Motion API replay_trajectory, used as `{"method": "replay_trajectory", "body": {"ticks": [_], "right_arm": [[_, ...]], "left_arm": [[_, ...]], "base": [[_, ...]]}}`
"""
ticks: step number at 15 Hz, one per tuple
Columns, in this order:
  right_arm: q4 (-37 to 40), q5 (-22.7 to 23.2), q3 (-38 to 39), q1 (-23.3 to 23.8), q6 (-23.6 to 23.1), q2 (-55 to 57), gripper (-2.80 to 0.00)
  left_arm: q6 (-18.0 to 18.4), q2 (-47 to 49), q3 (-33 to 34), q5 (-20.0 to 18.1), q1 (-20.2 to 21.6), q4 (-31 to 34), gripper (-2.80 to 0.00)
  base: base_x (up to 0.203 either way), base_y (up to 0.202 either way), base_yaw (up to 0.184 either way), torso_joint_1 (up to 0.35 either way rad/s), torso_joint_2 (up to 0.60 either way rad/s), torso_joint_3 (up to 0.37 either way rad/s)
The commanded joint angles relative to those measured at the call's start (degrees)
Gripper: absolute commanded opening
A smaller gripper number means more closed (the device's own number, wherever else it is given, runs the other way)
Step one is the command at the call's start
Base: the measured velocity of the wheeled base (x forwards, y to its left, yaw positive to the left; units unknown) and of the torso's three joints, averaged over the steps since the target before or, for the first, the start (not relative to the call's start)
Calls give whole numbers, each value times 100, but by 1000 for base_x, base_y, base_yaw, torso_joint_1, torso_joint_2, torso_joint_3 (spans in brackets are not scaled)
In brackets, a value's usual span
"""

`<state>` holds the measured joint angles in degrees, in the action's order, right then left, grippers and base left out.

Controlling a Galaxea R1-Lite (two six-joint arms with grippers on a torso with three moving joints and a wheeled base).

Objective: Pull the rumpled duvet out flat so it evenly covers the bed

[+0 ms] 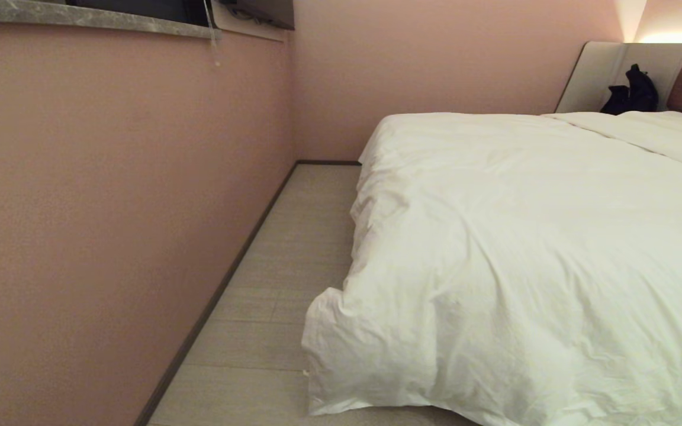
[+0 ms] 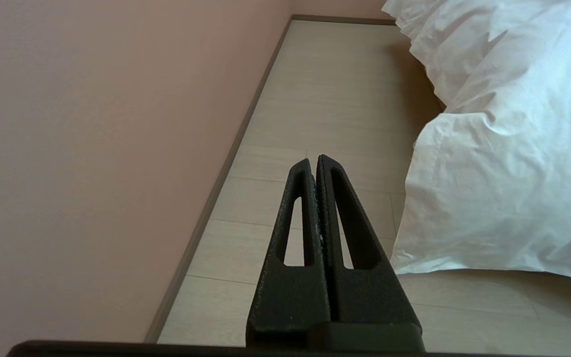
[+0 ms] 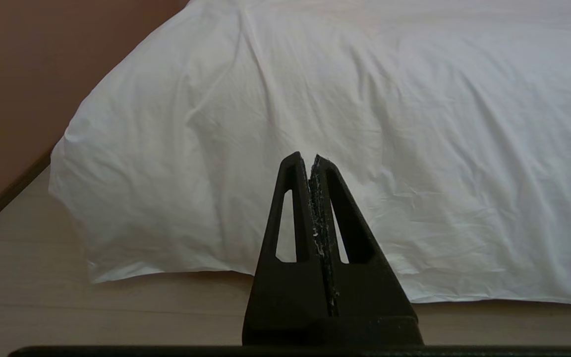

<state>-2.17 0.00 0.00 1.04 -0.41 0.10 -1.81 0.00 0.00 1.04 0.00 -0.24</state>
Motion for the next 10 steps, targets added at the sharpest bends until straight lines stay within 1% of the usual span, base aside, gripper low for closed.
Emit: {"method": "replay_trajectory", "body": {"ticks": [1,7,8,10], "right_arm": [[-3,0,0,2,-2,-1,-280],[-3,0,0,-7,-2,-1,-280],[-3,7,0,2,-2,-1,-280],[-3,0,0,2,-2,-1,-280]], "left_arm": [[-3,0,0,8,0,-2,-280],[-38,0,0,28,0,7,-280],[-47,0,0,28,0,7,-280],[-56,0,0,28,0,3,-280]], "base": [[0,0,0,0,0,0],[0,0,0,0,0,0],[-66,0,-5,6,7,-1],[-171,0,1,4,1,3]]}}
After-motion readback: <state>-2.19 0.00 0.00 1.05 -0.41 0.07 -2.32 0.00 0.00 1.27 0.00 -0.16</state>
